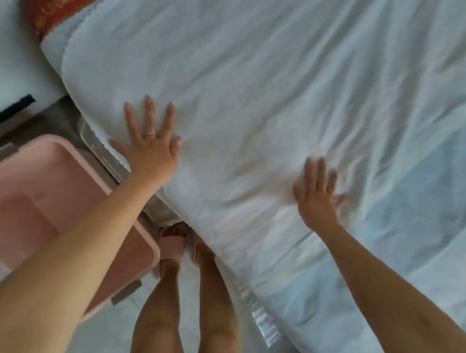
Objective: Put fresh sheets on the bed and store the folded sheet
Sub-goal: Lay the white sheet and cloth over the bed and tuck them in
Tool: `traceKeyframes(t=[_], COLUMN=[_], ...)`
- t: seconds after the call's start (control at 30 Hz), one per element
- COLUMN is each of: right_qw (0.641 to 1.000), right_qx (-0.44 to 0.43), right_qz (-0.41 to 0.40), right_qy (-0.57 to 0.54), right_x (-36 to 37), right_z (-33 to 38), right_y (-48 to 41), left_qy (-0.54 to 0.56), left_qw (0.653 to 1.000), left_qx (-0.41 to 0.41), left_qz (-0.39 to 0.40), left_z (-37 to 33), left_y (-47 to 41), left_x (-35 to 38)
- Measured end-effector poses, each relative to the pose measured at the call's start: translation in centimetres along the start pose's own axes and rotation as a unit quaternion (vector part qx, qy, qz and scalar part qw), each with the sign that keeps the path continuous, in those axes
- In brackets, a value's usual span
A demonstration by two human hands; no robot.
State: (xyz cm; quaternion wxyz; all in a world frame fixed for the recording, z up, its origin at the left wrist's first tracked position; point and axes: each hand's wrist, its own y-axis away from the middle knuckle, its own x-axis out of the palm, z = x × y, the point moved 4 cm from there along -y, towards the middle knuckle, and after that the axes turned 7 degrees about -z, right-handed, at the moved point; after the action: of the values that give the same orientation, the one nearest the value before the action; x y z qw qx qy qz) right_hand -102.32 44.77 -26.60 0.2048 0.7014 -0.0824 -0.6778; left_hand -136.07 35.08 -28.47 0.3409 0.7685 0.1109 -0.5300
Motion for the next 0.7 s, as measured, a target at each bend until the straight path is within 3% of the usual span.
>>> traceKeyframes(t=[0.07,0.13,0.23,0.27,0.33,0.43,0.5,0.57,0.63,0.7], right_qw=[0.992,0.959,0.896,0.886,0.928,0.992,0.997,0.986,0.992,0.993], right_qx=[0.082,0.207,0.354,0.387,0.344,0.123,-0.072,-0.167,-0.123,0.093], right_qz=[0.098,0.186,0.262,0.247,0.134,0.031,0.012,0.005,-0.023,-0.039], right_qy=[-0.003,-0.050,-0.053,-0.067,-0.051,-0.027,-0.024,0.015,0.021,-0.060], right_x=[3.5,6.2,6.6,6.0,5.0,3.8,3.6,3.9,5.1,6.7], right_z=[-4.9,-9.6,-12.2,-12.8,-12.5,-9.8,-7.8,-8.5,-14.0,-22.1], right_y=[8.5,17.7,25.5,27.2,24.9,18.5,14.9,12.9,12.1,13.3], left_qy=[-0.002,0.009,0.019,0.008,-0.006,-0.041,-0.085,-0.144,-0.177,-0.181], left_qw=[0.999,0.999,0.999,0.997,0.989,0.967,0.941,0.901,0.862,0.850], left_qx=[-0.036,-0.046,-0.005,0.048,0.128,0.229,0.299,0.372,0.429,0.441], left_qz=[0.004,0.009,0.039,0.056,0.076,0.105,0.137,0.170,0.205,0.221], left_z=[-2.1,-3.9,-6.6,-9.2,-12.2,-15.9,-18.1,-19.4,-20.5,-21.6], left_y=[1.2,2.6,5.8,8.1,11.3,16.7,20.8,25.0,29.0,32.0], left_x=[-0.6,-1.1,-0.1,1.1,3.8,8.2,11.2,14.0,16.8,18.8])
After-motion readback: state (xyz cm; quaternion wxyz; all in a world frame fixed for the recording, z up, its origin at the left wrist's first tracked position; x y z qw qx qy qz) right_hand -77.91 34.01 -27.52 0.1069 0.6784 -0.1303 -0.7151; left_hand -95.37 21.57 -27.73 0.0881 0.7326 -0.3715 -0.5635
